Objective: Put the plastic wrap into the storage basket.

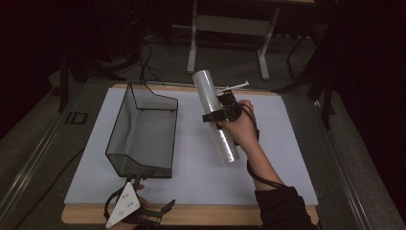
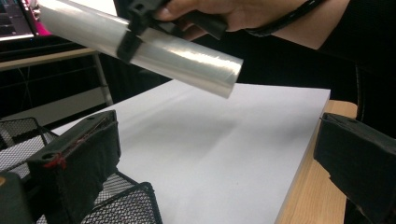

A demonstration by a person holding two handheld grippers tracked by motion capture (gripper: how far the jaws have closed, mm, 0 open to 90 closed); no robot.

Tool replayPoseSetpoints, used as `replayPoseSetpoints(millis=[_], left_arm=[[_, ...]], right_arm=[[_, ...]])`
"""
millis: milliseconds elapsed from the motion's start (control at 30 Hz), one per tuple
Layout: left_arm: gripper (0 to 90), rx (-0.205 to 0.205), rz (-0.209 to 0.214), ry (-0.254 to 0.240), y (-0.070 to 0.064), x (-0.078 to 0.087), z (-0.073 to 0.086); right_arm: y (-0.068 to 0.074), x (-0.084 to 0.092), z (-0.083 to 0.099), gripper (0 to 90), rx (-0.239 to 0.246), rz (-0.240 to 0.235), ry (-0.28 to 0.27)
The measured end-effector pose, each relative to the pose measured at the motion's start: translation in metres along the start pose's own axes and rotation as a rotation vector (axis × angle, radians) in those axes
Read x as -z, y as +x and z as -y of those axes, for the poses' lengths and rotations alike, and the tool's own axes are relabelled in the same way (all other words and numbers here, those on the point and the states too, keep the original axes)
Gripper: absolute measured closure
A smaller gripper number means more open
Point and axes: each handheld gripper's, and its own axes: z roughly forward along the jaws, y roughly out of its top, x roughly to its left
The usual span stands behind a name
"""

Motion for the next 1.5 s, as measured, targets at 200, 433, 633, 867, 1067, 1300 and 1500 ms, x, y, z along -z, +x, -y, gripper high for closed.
replayPoseSetpoints(millis=[200,433,633,867,1067,1300,1500], left_arm=[[1.2,0.004,0.001,-0.003,0.001,0.000,0.000],[1.2,0.004,0.002,-0.010,0.001,0.003,-0.001],[1.2,-0.002,0.001,-0.017,0.000,0.005,-0.002],[1.2,0.002,-0.003,-0.025,0.001,0.007,-0.002],[1.2,0.007,-0.014,-0.035,0.002,0.009,-0.003],[1.2,0.008,-0.017,-0.033,0.003,0.009,-0.003],[1.2,0.004,-0.017,-0.033,0.002,0.009,-0.003]], right_arm=[[0.023,-0.004,-0.013,32.3,-0.061,-0.078,-0.072],[0.048,-0.015,-0.029,32.3,-0.124,-0.105,-0.127],[0.062,-0.030,-0.035,32.3,-0.179,-0.194,-0.203],[0.078,-0.054,-0.036,32.3,-0.258,-0.278,-0.291],[0.085,-0.082,-0.031,32.3,-0.325,-0.278,-0.248],[0.087,-0.114,-0.020,32.3,-0.384,-0.253,-0.181],[0.091,-0.133,-0.014,32.3,-0.401,-0.234,-0.116]])
